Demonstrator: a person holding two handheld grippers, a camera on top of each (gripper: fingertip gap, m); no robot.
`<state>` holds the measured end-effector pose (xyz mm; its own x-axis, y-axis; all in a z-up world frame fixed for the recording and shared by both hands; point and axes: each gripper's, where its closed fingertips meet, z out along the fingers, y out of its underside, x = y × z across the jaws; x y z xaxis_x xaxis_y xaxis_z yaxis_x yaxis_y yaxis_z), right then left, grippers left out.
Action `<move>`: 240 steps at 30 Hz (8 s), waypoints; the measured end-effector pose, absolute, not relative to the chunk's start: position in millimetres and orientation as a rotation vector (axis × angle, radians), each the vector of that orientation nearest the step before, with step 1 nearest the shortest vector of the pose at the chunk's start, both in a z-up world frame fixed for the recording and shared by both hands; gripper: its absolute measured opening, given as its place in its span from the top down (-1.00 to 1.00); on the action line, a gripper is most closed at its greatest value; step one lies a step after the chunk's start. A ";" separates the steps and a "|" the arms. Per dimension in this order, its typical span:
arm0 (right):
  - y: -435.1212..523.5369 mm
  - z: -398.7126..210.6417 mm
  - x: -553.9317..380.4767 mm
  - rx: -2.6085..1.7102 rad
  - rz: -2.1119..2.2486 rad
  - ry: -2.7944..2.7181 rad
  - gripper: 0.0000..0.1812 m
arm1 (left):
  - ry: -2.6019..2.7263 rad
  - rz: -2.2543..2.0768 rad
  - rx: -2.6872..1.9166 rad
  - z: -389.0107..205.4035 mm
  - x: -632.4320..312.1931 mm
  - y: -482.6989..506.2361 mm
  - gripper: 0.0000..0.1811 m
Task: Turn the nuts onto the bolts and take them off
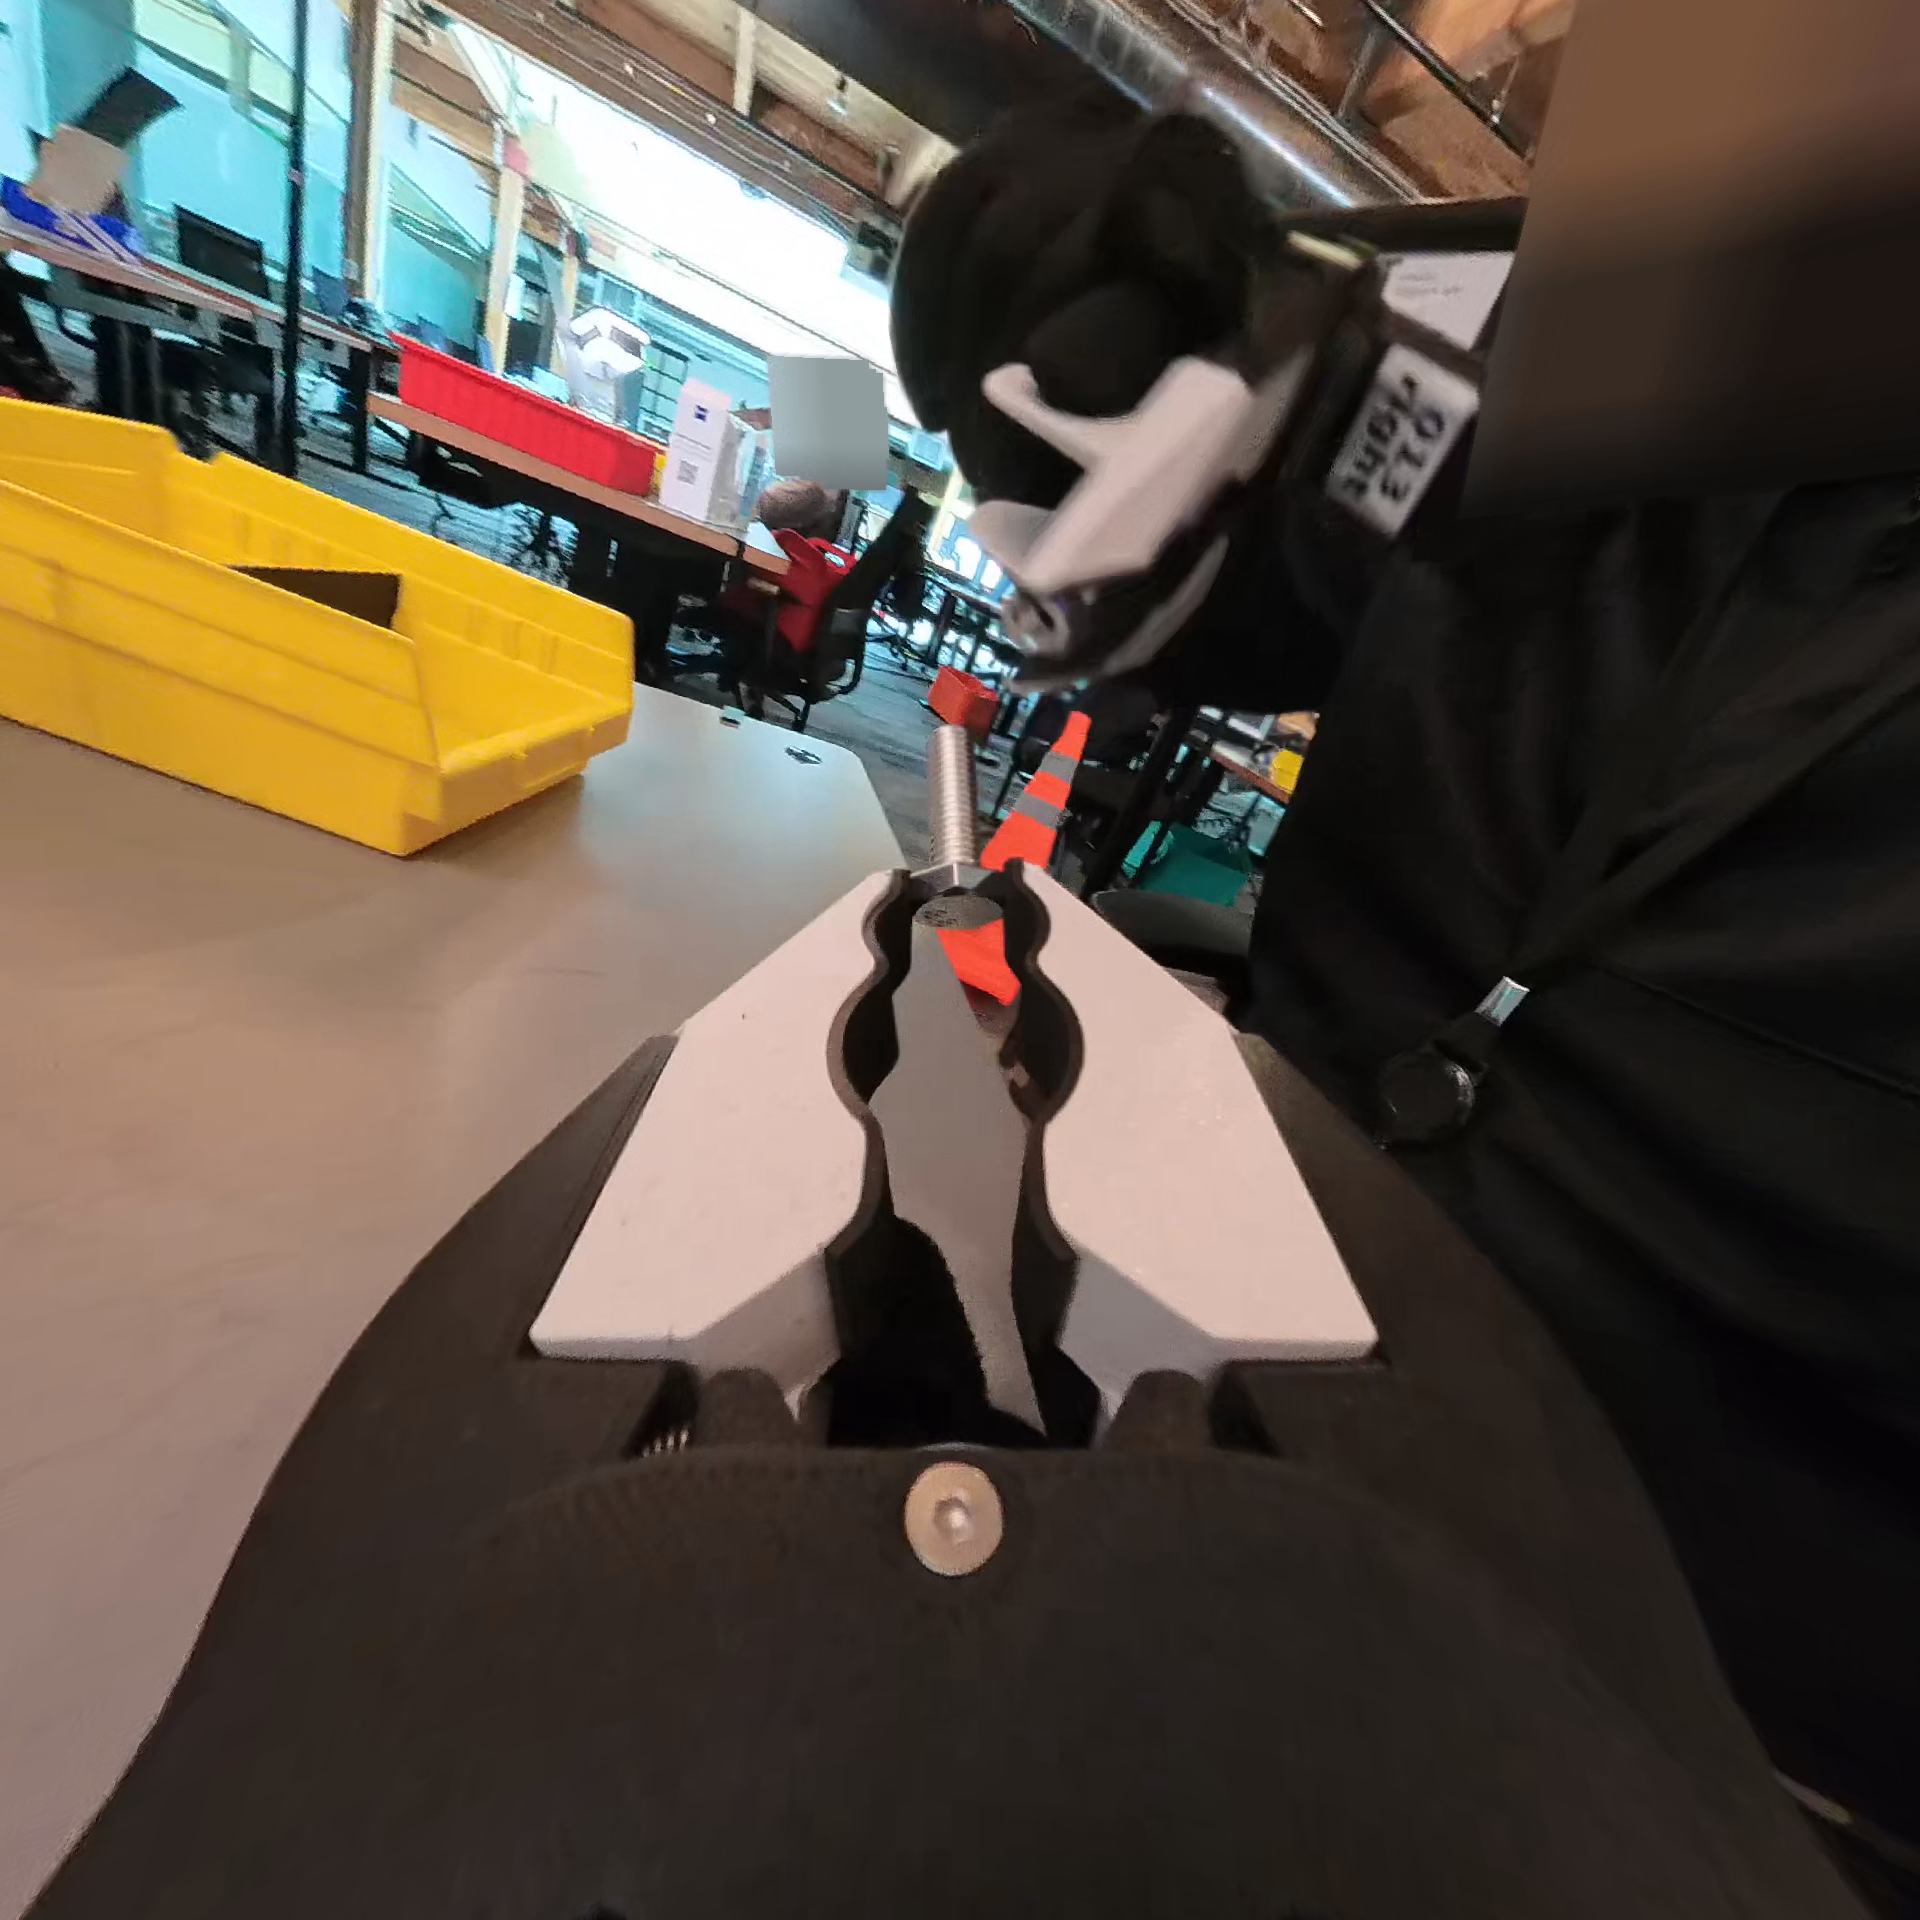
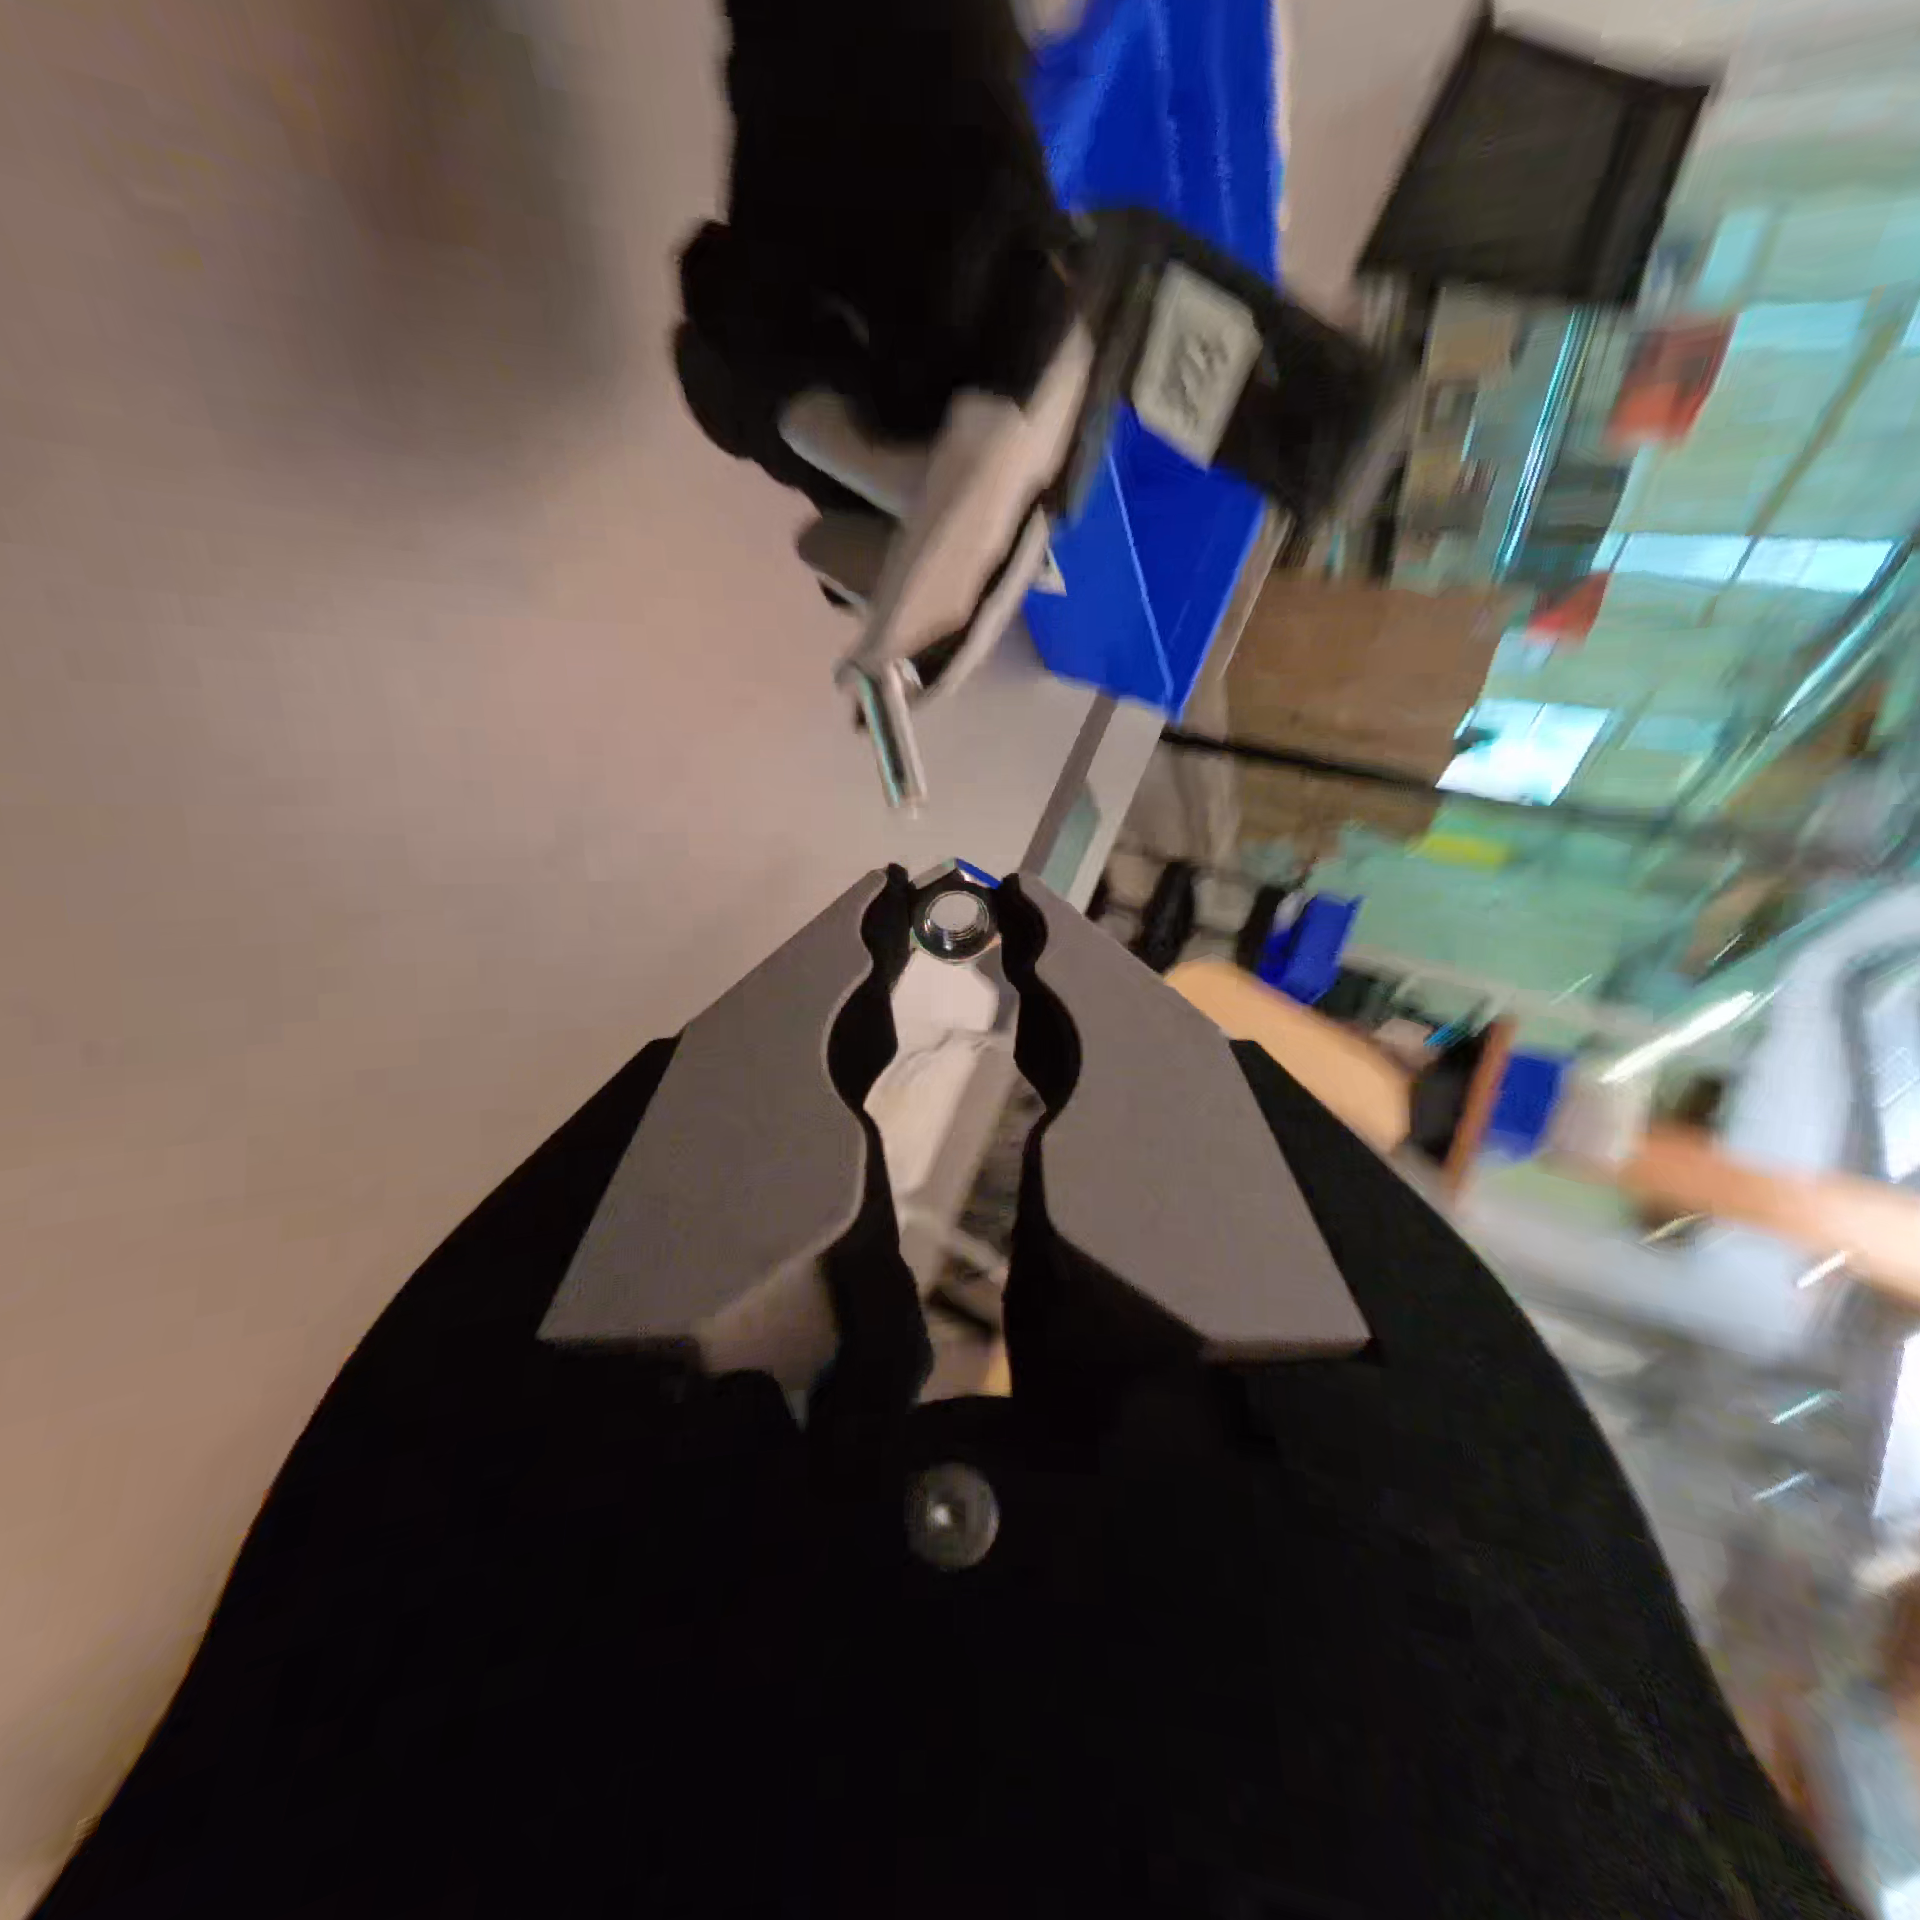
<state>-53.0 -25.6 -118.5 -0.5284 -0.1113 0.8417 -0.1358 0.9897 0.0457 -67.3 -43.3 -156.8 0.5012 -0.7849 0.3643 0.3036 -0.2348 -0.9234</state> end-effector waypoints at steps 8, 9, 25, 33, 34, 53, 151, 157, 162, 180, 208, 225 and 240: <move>202.7 -116.7 -28.1 -1.082 0.205 -1.943 0.82 | 0.381 -0.986 -1.494 -156.1 -89.8 -42.2 0.83; 227.2 -126.2 -21.2 -1.188 0.231 -1.906 0.82 | 0.382 -0.982 -1.500 -157.0 -89.7 -41.7 0.83; 359.6 -253.9 38.7 -1.663 0.349 -1.836 0.82 | 0.365 -0.964 -1.521 -160.8 -90.1 -36.3 0.83; 367.6 -279.0 45.2 -1.857 0.298 -1.923 0.83 | 0.361 -0.965 -1.531 -164.6 -89.0 -33.4 0.83; 368.0 -285.7 46.6 -1.897 0.273 -1.935 0.83 | 0.361 -0.965 -1.533 -165.2 -89.0 -33.3 0.83; 94.5 -94.4 -41.5 -1.096 1.106 -1.895 0.70 | 0.301 -1.059 -1.348 -132.2 -80.5 -30.3 0.83; -23.4 -61.2 -126.1 -1.208 1.741 -1.774 0.93 | 0.271 -0.433 -1.296 -19.4 -74.5 -20.8 0.72; -39.9 -70.6 -129.7 -1.189 1.670 -1.801 1.00 | 0.259 -0.422 -1.374 -34.3 -66.1 -6.1 0.69; -39.0 -64.3 -130.2 -1.186 1.755 -1.741 1.00 | 0.215 -0.370 -1.370 -33.8 -79.2 -4.1 0.67; -48.7 -87.9 -125.2 -1.066 1.737 -1.849 1.00 | 0.252 -0.613 -1.313 -38.4 -55.1 -12.4 1.00; 30.3 -89.8 -152.1 -1.406 1.804 -1.352 0.04 | 0.216 -0.621 -1.500 -80.8 -41.3 9.1 1.00; 42.2 -90.3 -153.2 -1.421 1.661 -1.300 -0.11 | 0.180 -0.615 -1.505 -82.7 -45.1 10.9 1.00; 5.4 -85.0 -147.7 -1.325 1.892 -1.447 -0.07 | 0.283 -0.732 -1.488 -76.8 -24.3 0.7 1.00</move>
<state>-147.7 5.4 -85.0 -0.4625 0.7746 -0.4314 0.2137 -0.3748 -0.9021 -24.3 0.7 -76.8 0.7582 -0.5976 0.2607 0.2673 -0.0798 -0.9603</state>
